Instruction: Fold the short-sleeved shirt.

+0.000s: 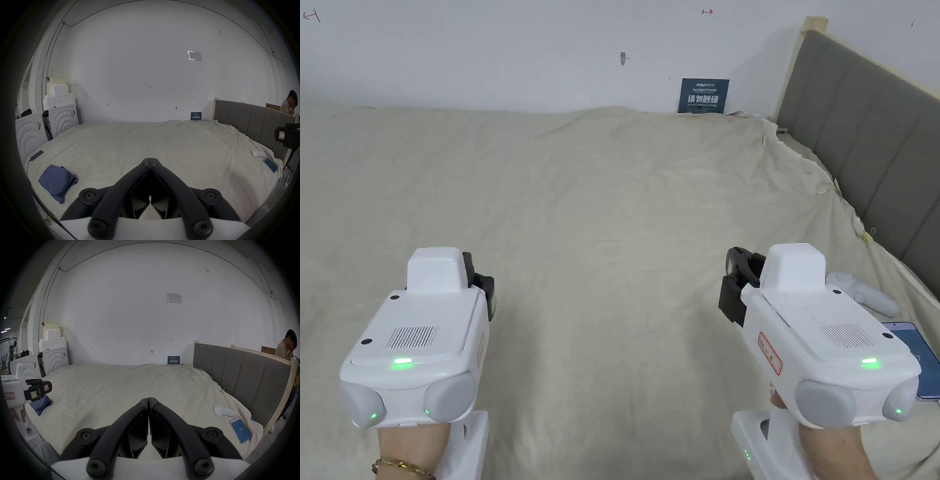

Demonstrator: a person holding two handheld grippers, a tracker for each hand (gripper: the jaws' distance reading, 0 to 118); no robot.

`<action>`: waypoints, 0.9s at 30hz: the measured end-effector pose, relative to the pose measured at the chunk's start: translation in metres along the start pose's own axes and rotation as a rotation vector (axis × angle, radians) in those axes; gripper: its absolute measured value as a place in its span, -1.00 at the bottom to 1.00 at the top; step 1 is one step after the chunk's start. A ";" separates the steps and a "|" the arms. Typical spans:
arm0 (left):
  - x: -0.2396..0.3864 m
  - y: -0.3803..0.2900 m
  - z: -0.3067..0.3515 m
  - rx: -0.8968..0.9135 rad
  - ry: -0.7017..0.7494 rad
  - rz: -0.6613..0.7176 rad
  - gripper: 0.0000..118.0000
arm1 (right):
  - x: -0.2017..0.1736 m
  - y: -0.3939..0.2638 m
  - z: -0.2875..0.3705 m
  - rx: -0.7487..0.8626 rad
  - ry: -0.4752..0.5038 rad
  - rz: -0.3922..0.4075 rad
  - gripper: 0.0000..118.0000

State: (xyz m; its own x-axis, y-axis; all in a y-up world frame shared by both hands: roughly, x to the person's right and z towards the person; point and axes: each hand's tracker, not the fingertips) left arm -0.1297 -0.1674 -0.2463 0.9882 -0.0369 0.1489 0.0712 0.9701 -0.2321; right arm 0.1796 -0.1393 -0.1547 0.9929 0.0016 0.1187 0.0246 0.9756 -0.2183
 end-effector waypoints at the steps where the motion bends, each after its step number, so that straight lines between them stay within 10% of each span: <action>1: 0.000 0.000 0.001 0.000 -0.001 0.003 -1.00 | 0.000 -0.001 0.000 0.000 -0.001 -0.001 -1.00; 11: -0.001 -0.002 0.006 0.002 0.004 0.020 -0.94 | -0.002 -0.001 0.005 0.001 0.004 -0.006 -1.00; 15: -0.001 0.000 0.007 0.008 -0.007 0.014 -0.12 | -0.003 -0.001 0.004 0.002 -0.003 -0.007 -0.92; 19: 0.001 0.001 0.009 0.016 -0.011 0.004 0.47 | -0.003 0.000 0.005 0.001 0.000 -0.024 0.07; 27: 0.000 0.001 0.010 0.033 -0.005 0.003 1.00 | -0.011 -0.001 0.006 -0.006 -0.004 0.028 0.92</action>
State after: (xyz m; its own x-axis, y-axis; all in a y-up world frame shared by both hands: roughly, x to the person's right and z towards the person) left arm -0.1315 -0.1645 -0.2367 0.9876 -0.0326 0.1534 0.0634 0.9775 -0.2009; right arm 0.1682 -0.1388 -0.1505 0.9928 0.0299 0.1161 -0.0027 0.9738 -0.2272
